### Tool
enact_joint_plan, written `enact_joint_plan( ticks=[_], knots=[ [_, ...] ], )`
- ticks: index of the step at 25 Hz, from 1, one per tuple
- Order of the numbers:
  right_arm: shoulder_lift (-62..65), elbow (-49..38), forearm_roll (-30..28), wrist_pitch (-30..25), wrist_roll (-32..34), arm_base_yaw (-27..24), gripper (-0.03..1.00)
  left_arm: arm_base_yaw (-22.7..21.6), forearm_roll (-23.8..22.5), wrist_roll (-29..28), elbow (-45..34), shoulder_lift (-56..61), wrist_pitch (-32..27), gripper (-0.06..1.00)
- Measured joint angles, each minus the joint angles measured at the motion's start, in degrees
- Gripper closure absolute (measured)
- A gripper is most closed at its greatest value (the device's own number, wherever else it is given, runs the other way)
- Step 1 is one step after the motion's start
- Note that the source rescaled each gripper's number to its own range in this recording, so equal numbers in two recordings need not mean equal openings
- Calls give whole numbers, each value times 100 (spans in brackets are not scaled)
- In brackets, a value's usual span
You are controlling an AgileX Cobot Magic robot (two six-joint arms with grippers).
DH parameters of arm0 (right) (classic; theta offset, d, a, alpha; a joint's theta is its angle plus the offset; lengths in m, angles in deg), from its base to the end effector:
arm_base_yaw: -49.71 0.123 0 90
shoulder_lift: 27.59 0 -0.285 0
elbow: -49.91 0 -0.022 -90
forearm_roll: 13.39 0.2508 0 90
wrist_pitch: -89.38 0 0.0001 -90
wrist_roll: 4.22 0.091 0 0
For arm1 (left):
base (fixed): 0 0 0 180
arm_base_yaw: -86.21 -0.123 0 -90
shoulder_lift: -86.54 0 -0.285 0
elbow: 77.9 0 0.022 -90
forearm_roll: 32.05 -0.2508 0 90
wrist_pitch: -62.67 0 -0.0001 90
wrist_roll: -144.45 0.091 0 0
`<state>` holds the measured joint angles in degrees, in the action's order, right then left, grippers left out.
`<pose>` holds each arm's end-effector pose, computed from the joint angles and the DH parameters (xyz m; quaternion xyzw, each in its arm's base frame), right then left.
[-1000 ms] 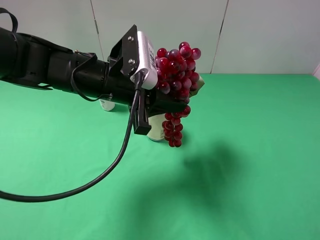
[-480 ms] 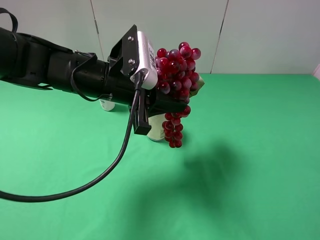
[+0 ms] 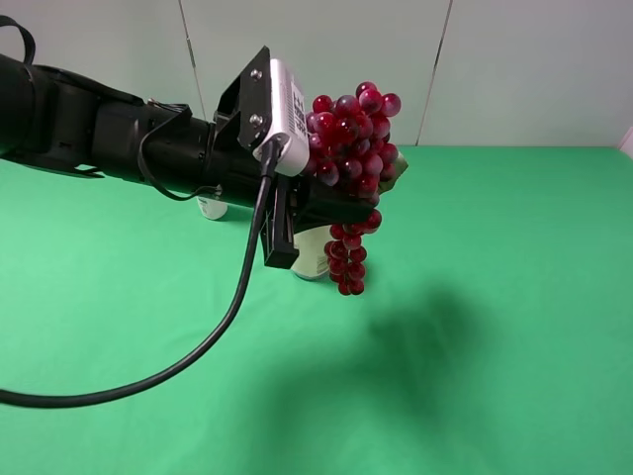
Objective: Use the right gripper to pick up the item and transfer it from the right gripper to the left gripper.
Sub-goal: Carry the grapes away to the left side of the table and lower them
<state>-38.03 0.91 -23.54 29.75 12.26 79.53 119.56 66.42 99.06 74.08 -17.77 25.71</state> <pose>0.0098 -0.0103 0.2779 -0.0996 0.8528 0.1172 0.4991 0.2457 -0.2266 0.2036 0.5878 0.6252 -0.2763 0.4328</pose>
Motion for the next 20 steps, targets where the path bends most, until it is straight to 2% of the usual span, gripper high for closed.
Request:
enact_joint_plan(
  ticks=[14, 17, 20],
  knots=[
    [0, 0, 13, 39, -49, -87, -3, 0, 0, -15, 0, 0, -84, 94],
    [121, 0, 20, 44, -81, -470, -3, 0, 0, -15, 0, 0, -129, 94],
    [288, 0, 23, 50, -106, -1070, -3, 0, 0, -15, 0, 0, -164, 94]
  ],
)
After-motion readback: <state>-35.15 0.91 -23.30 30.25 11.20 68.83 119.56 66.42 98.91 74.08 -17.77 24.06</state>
